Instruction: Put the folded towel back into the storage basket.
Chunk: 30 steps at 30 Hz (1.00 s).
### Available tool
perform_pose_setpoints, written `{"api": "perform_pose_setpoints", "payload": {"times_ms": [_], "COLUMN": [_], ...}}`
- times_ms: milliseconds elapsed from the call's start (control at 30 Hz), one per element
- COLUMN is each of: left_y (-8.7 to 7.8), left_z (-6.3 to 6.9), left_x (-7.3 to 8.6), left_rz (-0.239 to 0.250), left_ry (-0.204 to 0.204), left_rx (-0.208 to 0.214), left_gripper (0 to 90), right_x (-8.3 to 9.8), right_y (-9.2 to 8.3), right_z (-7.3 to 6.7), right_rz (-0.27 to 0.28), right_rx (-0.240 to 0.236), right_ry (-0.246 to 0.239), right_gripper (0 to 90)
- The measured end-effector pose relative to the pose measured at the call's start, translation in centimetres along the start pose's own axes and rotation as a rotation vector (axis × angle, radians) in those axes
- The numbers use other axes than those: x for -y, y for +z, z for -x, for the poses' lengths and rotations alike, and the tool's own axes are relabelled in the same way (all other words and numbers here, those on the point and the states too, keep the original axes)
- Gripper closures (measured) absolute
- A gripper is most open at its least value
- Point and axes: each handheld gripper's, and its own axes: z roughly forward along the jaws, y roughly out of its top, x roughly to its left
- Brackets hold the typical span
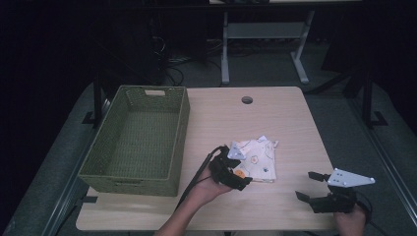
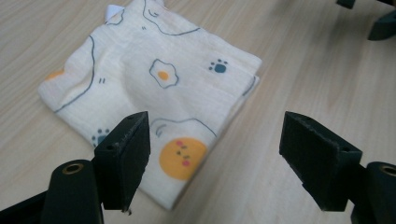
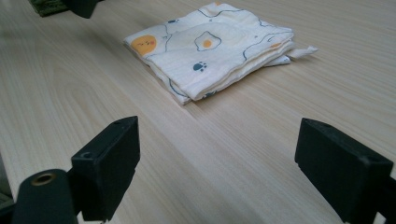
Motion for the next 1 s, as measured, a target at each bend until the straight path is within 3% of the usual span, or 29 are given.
{"api": "perform_pose_setpoints", "payload": {"times_ms": [133, 300, 533, 633, 1000], "left_y": [1.0, 2.8, 4.4, 5.2, 7.7], "left_z": [-0.6, -1.8, -2.6, -2.8, -4.1], "left_x": [-1.0, -1.8, -3.1, -3.7, -4.1], "left_rz": [-0.016, -0.055, -0.095, -0.123, -0.186], "left_ry": [-0.001, -0.042, -0.035, -0.02, -0.042], "left_rx": [-0.01, -0.007, -0.021, -0.048, -0.054], "left_gripper": [25.0, 25.2, 29.1, 29.8, 36.3], "right_x": [0.0, 0.0, 0.0, 0.0, -0.1], "right_y": [0.0, 0.1, 0.1, 0.1, 0.0], "right_z": [0.0, 0.0, -0.1, -0.1, -0.2], "right_rz": [-0.002, -0.007, -0.002, 0.0, 0.004], "right_rx": [-0.003, -0.019, -0.023, -0.022, -0.024], "right_ry": [-0.004, -0.001, -0.002, -0.001, -0.01], "right_gripper": [13.5, 13.5, 13.5, 13.5, 13.5]}}
